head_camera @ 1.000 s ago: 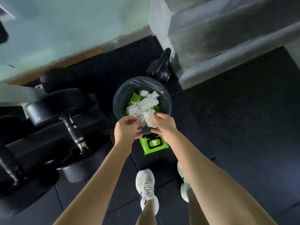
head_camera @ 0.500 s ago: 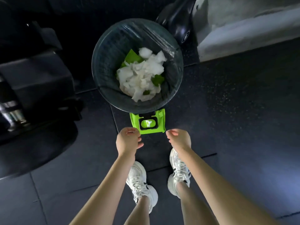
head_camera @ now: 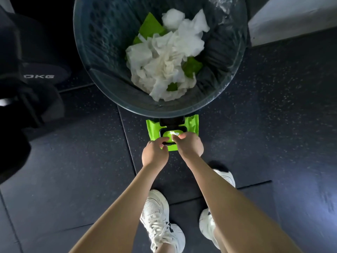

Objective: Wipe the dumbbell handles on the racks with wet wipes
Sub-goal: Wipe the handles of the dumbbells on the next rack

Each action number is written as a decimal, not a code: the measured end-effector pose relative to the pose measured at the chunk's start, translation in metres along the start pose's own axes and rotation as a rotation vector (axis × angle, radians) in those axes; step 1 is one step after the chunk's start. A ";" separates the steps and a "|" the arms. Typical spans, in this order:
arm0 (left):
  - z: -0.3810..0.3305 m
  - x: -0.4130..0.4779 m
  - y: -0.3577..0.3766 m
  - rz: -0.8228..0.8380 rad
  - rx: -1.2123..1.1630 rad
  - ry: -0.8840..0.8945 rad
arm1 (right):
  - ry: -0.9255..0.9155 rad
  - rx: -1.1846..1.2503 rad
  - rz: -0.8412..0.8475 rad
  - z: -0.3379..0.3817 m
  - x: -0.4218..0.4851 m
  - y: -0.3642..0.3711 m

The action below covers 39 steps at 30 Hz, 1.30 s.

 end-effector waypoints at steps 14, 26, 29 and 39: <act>-0.001 0.027 0.016 0.109 0.026 -0.056 | 0.158 0.568 0.036 -0.021 0.023 0.003; 0.004 0.037 0.023 0.148 0.243 -0.036 | 0.111 0.235 0.089 -0.013 0.033 0.006; 0.003 0.038 0.023 0.154 0.265 -0.044 | 0.093 0.272 0.121 -0.015 0.028 0.005; -0.001 0.040 0.029 0.215 0.307 -0.077 | 0.050 0.577 0.295 -0.027 -0.021 -0.015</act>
Point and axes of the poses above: each hand's wrist, its own x-axis towards the middle knuckle, its own y-axis out of the palm, z = x × y, the point moved 5 cm from there along x, towards the middle knuckle, and after that the axes turned 15 degrees about z, right-handed, at the moved point
